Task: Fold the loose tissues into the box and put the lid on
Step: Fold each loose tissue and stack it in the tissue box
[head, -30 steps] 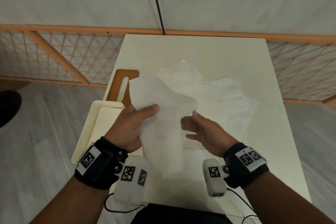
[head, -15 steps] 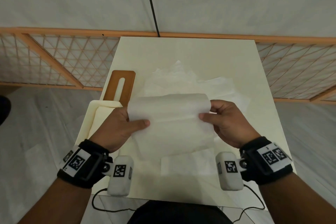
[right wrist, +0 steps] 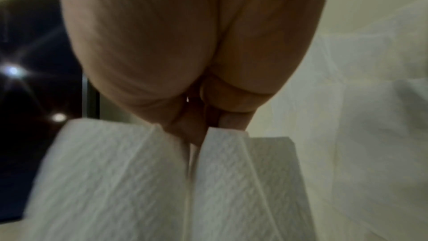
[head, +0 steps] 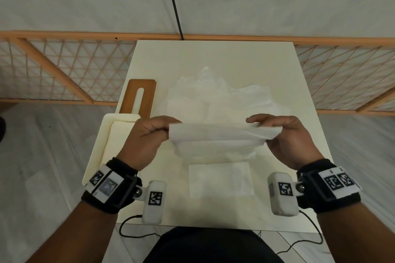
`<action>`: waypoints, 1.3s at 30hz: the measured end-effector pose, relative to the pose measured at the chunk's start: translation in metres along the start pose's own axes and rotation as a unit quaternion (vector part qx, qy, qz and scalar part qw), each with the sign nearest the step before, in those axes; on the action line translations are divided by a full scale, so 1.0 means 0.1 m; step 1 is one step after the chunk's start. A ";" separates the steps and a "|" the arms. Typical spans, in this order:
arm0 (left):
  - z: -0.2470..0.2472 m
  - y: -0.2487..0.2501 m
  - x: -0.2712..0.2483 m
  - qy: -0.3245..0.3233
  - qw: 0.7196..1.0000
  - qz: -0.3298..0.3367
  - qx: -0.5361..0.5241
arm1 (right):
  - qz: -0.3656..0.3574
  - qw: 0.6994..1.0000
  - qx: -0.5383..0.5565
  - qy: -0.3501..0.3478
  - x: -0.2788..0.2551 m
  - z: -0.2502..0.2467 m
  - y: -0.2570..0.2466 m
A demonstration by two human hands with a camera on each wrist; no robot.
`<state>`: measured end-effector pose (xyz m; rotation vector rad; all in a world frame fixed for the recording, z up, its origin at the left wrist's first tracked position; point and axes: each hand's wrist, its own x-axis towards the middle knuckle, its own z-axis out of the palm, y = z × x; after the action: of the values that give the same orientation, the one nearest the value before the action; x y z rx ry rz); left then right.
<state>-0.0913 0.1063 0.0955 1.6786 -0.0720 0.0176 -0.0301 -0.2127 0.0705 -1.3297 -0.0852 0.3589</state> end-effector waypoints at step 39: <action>0.68 -1.65 -0.12 0.027 0.899 -0.269 0.345 | 0.156 0.827 -0.539 0.022 -0.22 -0.26 1.47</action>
<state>-0.0960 0.0571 -0.0763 2.3544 0.4996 -0.3666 -0.0741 -0.2148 -0.0738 -2.4987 -0.0252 0.5950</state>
